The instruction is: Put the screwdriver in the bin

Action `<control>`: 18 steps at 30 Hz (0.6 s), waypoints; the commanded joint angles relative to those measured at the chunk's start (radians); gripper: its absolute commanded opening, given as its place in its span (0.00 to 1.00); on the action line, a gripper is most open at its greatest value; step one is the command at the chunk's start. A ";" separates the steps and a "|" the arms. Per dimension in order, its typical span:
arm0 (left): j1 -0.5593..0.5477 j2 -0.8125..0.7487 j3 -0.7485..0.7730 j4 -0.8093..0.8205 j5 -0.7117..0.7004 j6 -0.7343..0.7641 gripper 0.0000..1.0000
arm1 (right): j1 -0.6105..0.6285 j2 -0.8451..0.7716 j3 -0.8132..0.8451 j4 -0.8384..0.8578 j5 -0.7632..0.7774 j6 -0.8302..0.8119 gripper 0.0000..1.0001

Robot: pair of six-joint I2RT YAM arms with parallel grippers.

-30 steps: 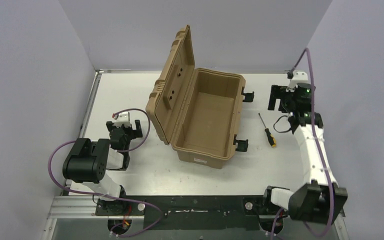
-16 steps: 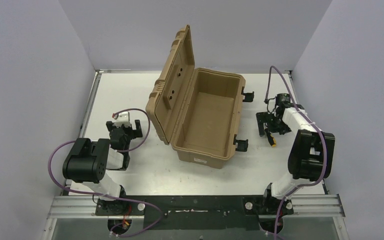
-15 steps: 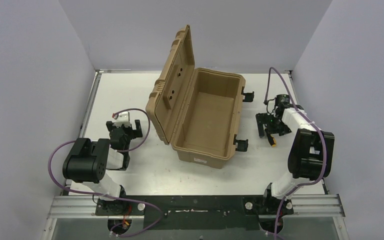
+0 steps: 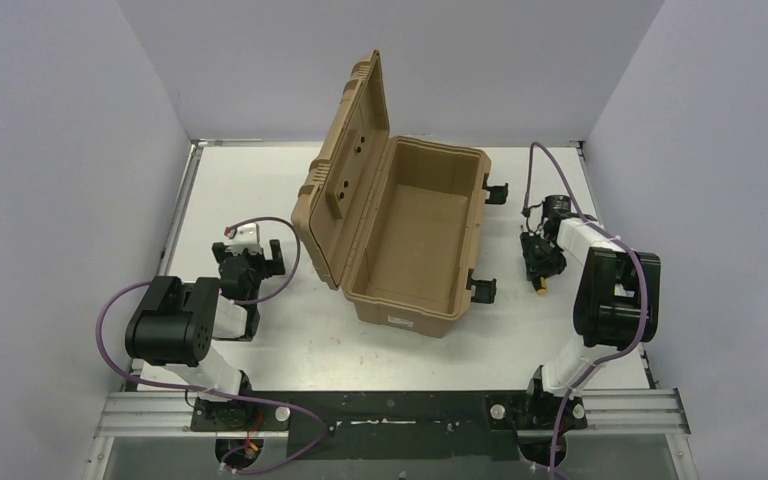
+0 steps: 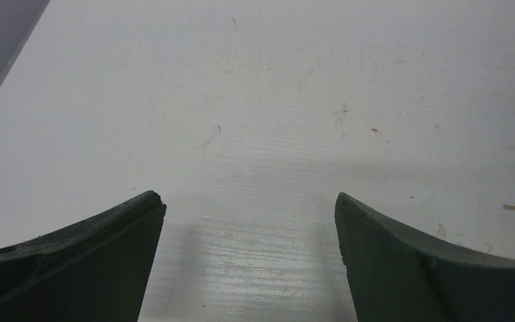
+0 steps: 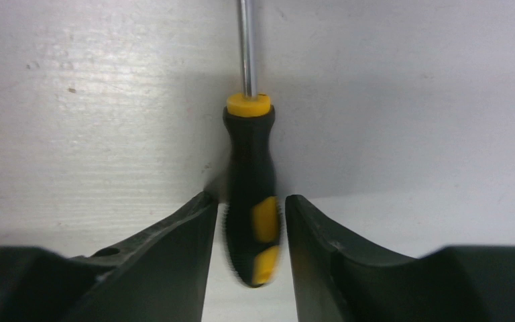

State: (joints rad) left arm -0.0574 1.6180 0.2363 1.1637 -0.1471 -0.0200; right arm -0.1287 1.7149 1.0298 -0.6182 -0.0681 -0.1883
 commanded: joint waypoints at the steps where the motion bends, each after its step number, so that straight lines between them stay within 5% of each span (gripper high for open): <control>1: -0.001 -0.007 0.017 0.047 -0.004 -0.008 0.97 | 0.011 -0.023 0.035 0.009 0.005 0.041 0.16; 4: 0.000 -0.006 0.017 0.048 -0.005 -0.008 0.97 | 0.009 -0.071 0.114 -0.066 0.025 0.161 0.00; 14: -0.001 -0.005 0.017 0.047 -0.005 -0.008 0.97 | 0.021 -0.193 0.622 -0.427 -0.006 0.483 0.00; 18: -0.001 -0.006 0.017 0.048 -0.005 -0.009 0.97 | 0.160 -0.157 0.871 -0.544 0.025 0.557 0.00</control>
State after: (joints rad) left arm -0.0574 1.6180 0.2363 1.1637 -0.1471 -0.0200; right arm -0.0978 1.5749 1.7031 -1.0073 -0.0608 0.2432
